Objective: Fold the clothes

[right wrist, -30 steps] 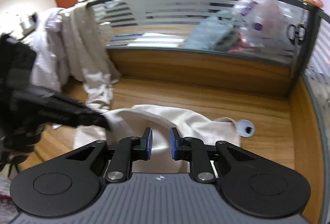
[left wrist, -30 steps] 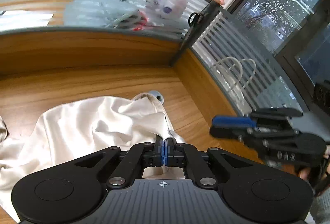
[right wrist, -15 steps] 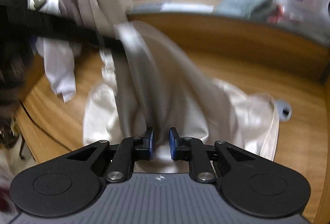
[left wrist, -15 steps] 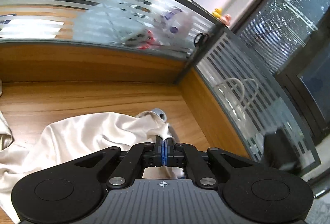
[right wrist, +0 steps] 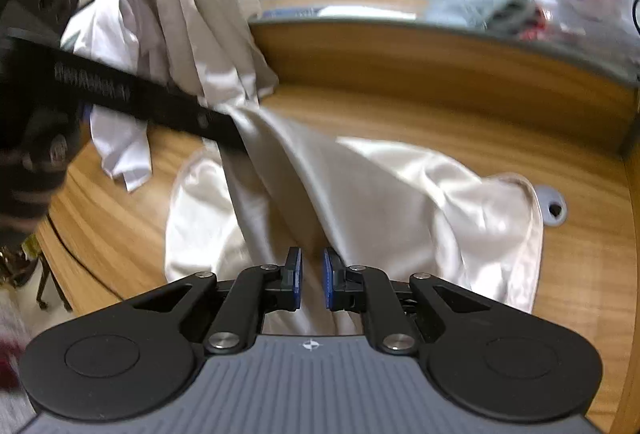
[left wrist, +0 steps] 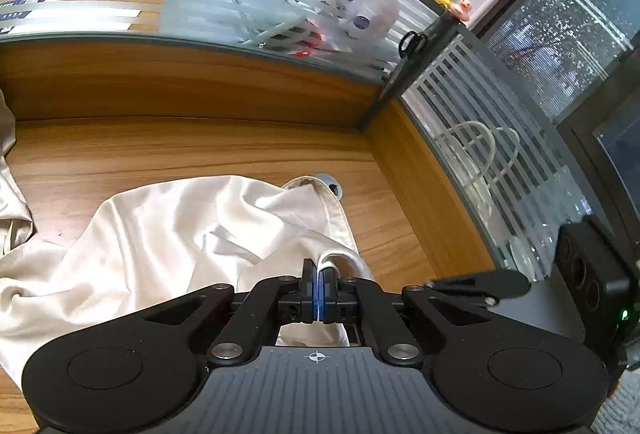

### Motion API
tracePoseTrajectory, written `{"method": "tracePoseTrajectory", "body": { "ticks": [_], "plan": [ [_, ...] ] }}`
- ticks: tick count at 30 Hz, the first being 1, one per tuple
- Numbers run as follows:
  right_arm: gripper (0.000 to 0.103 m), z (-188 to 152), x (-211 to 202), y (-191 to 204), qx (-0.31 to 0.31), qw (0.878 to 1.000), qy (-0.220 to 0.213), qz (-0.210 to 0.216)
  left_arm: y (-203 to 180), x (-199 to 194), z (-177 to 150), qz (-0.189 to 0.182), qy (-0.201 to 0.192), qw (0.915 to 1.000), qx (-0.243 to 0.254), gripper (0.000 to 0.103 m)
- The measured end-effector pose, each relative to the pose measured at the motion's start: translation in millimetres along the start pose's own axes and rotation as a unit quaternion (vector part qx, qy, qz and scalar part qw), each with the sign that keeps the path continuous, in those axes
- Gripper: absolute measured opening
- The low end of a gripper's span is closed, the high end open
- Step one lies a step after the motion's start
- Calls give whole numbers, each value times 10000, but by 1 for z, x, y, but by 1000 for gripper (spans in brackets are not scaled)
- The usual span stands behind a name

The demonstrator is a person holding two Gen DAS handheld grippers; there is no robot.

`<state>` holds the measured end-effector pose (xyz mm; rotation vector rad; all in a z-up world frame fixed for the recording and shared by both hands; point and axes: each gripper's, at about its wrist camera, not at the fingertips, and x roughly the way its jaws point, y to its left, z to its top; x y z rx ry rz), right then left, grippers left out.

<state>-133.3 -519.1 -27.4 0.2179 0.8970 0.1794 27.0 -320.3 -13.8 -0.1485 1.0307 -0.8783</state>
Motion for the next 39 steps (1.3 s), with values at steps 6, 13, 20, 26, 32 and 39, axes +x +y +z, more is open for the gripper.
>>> {"method": "tracePoseTrajectory", "body": {
  "ticks": [6, 13, 20, 26, 32, 39],
  "plan": [
    [32, 6, 31, 6, -179, 9997, 169, 17, -4, -2, -2, -35, -11, 10000, 62, 3],
    [32, -3, 76, -3, 10, 9991, 336, -247, 0, -4, -4, -26, -56, 10000, -49, 3],
    [6, -5, 88, -4, -30, 9994, 251, -228, 6, -8, -2, 50, -134, 9999, -91, 3],
    [3, 0, 56, 4, -292, 9994, -22, -167, 7, -9, -4, 375, -139, 9990, 217, 3],
    [2, 10, 2, 1, -96, 9997, -234, 6, 3, -9, -7, 593, -172, 9969, 493, 4],
    [2, 37, -63, -3, 235, 9966, -780, 132, -22, -27, -5, 386, -452, 9931, 1006, 11]
  ]
}}
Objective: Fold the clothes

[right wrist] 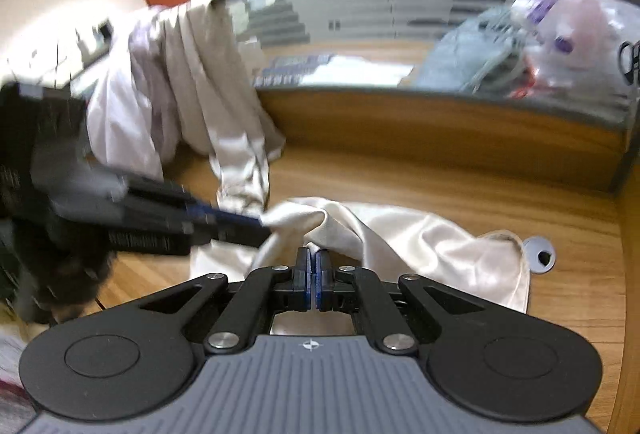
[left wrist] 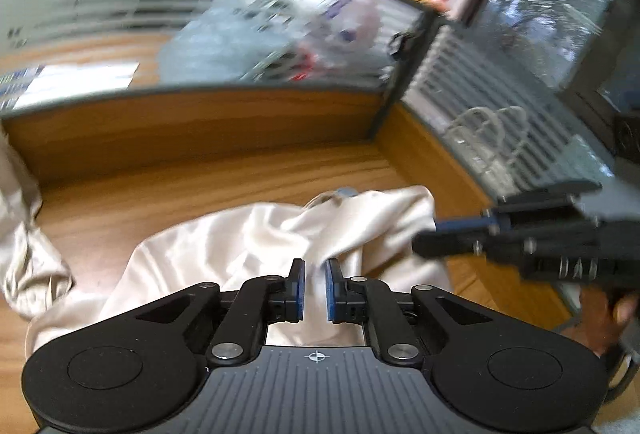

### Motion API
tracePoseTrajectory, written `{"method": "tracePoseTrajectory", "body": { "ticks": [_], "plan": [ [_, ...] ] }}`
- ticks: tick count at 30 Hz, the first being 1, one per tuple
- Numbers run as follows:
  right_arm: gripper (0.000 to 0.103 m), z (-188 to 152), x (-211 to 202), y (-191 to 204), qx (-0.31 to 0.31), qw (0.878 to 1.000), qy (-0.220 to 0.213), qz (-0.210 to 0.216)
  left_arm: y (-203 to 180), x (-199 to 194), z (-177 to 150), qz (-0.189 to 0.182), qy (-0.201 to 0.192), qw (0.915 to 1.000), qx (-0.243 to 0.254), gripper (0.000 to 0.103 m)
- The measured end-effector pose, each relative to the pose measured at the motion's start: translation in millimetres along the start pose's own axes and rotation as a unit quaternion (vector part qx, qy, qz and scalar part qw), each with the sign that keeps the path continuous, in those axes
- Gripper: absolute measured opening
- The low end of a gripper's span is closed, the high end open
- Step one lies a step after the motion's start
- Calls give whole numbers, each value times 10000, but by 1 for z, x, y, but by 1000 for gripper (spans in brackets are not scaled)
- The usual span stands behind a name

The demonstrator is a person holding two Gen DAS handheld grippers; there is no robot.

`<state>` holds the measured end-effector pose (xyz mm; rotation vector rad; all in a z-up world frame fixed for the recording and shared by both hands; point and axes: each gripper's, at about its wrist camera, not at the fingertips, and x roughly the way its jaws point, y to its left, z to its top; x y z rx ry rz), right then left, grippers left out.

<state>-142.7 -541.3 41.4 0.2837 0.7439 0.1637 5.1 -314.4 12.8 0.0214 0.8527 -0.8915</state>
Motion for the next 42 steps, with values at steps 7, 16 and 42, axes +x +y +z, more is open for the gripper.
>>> {"method": "tracePoseTrajectory", "body": {
  "ticks": [7, 16, 42],
  "plan": [
    [2, 19, -26, 5, -7, 9994, -356, 18, -29, -20, 16, -109, -429, 9980, 446, 38],
    [2, 12, -32, 11, 95, 9991, -389, 131, -40, -11, 12, -135, -318, 9956, 875, 36],
    [9, -15, -12, 29, -520, 9986, 11, -105, -3, 19, 7, -525, 316, 9946, -843, 5]
  ]
}}
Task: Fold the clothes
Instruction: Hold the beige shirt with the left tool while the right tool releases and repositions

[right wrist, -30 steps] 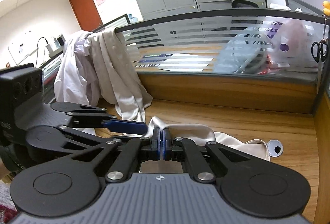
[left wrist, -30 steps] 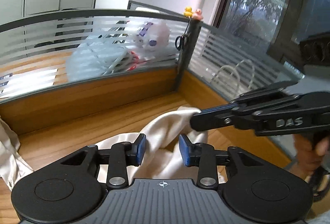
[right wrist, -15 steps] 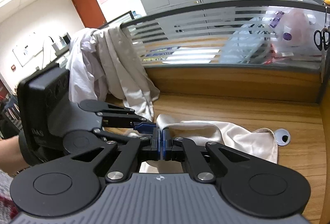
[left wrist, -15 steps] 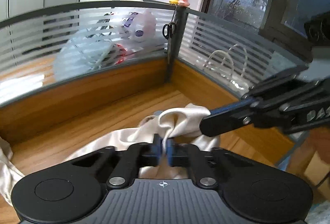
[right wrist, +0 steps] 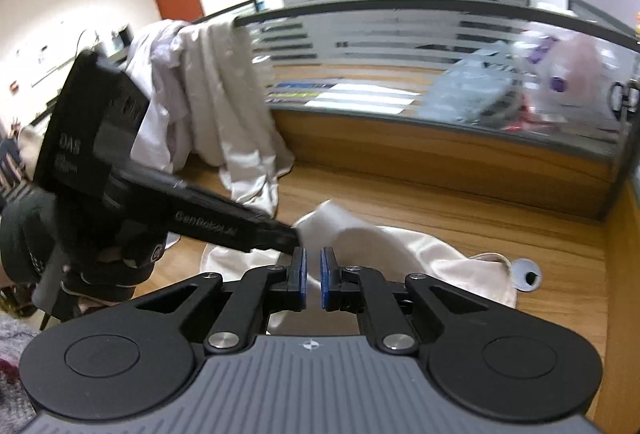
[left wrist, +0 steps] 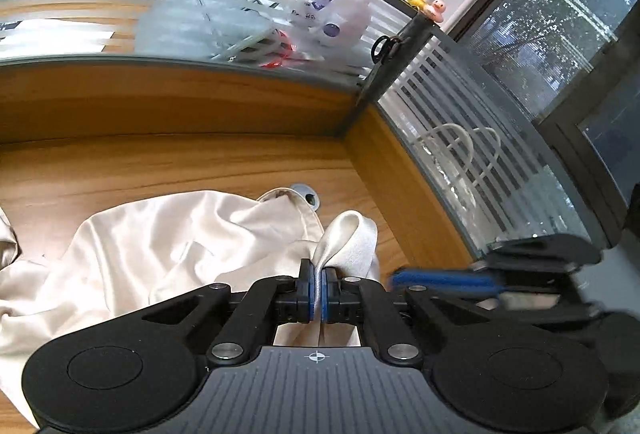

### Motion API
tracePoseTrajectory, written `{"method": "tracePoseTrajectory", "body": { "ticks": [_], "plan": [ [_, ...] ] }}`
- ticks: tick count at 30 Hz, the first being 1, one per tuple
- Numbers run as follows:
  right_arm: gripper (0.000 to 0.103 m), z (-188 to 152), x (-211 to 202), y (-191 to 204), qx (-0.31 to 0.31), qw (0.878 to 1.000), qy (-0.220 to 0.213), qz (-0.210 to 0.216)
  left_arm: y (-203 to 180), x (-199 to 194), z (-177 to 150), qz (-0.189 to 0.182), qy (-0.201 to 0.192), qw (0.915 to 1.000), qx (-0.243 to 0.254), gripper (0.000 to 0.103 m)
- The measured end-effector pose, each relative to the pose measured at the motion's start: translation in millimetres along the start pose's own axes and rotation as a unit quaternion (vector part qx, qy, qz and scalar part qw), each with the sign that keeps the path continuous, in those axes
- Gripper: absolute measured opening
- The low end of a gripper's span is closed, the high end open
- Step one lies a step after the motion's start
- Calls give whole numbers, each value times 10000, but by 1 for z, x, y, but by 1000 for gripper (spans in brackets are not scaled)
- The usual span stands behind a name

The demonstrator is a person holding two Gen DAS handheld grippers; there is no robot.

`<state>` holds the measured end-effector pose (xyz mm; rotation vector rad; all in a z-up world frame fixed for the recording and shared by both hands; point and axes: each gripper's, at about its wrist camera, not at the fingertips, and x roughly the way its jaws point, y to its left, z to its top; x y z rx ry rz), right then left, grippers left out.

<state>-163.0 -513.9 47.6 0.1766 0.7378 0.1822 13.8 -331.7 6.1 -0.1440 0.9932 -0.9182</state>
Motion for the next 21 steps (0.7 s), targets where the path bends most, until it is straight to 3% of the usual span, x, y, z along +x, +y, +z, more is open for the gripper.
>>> {"method": "tracePoseTrajectory", "body": {
  "ticks": [2, 3, 5, 6, 8, 9, 12, 17, 21],
  "plan": [
    [15, -2, 14, 3, -124, 9998, 115, -68, -1, 1, 2, 0, -15, 10000, 0, 5],
    [25, -3, 19, 4, -214, 9996, 164, -70, -2, 1, 3, 1, -20, 10000, -3, 5],
    [26, -7, 30, 7, -399, 9988, 260, -98, -1, -1, 4, 19, -67, 10000, -49, 5],
    [25, -10, 34, 8, -477, 9983, 311, -144, -1, -2, 5, 68, -100, 9999, -78, 5],
    [7, -16, 42, 5, -438, 9979, 454, -166, 0, -5, 6, 201, -176, 9996, -135, 5],
    [5, -19, 45, 3, -388, 9979, 497, -158, 1, -6, 6, 273, -219, 9993, -163, 5],
    [4, -30, 51, -3, -332, 9970, 645, -264, 10, -9, 7, 462, -367, 9973, -427, 5],
    [3, -57, 60, -11, -352, 9929, 1075, -376, 25, -3, 5, 653, -247, 9950, -714, 5],
    [4, -62, 55, -9, -338, 9922, 1138, -376, 22, 1, 1, 613, -64, 9965, -560, 5]
  ]
}}
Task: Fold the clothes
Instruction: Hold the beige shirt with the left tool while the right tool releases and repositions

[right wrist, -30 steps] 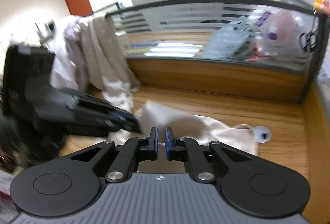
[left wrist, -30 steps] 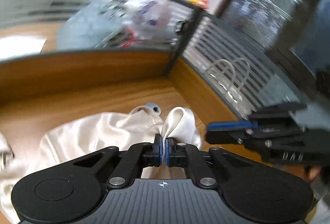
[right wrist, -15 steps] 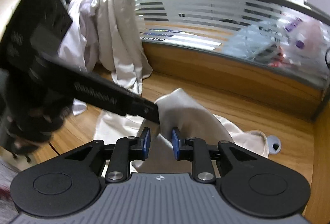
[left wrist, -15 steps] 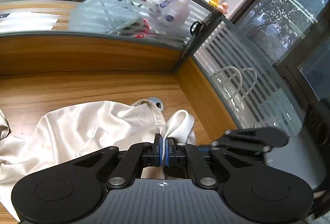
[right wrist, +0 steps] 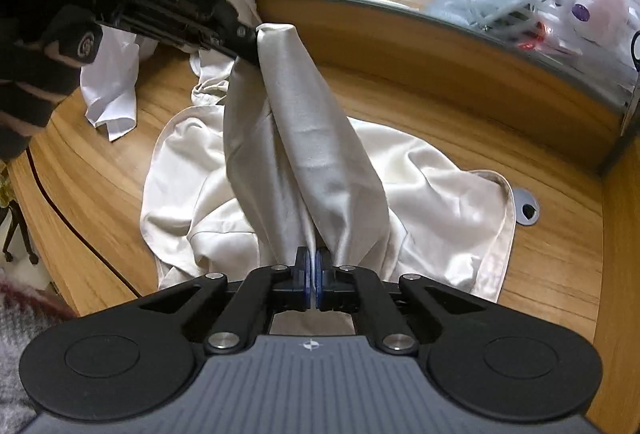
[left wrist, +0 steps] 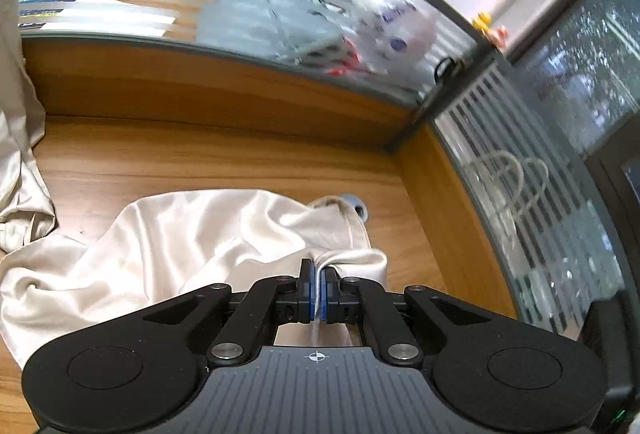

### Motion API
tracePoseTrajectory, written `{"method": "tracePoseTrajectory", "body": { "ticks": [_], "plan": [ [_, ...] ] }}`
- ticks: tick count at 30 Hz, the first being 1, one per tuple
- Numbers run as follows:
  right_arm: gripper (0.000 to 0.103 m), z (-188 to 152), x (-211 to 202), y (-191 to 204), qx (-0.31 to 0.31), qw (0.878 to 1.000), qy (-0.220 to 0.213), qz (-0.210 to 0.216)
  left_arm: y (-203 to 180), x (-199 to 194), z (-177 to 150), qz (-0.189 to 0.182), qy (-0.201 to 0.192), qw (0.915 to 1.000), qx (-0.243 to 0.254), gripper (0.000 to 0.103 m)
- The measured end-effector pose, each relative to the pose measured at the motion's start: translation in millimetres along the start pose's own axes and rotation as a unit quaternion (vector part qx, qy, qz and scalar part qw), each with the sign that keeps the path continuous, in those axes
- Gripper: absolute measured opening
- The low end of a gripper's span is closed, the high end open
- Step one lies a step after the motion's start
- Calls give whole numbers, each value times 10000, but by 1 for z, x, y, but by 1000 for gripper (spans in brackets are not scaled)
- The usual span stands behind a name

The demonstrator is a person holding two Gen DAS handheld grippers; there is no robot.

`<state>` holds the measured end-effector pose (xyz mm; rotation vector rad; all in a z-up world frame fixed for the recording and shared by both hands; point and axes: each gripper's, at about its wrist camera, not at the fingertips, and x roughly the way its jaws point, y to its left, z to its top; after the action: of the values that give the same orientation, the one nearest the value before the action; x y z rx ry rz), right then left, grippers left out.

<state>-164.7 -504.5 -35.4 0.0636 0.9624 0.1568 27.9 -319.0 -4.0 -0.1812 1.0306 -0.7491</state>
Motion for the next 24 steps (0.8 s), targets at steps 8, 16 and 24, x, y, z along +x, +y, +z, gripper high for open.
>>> {"method": "tracePoseTrajectory", "body": {
  "ticks": [8, 16, 24],
  "plan": [
    [5, 27, -27, -12, 757, 9920, -828, 582, -11, 4, -1, -89, 79, 9998, 128, 5],
    [28, 38, -2, -15, 764, 9937, -770, 282, -19, 2, -8, -188, 141, 9995, 200, 5],
    [28, 33, 15, -22, 978, 9925, -701, 207, -19, 2, -11, -199, 176, 9996, 119, 5]
  ]
}}
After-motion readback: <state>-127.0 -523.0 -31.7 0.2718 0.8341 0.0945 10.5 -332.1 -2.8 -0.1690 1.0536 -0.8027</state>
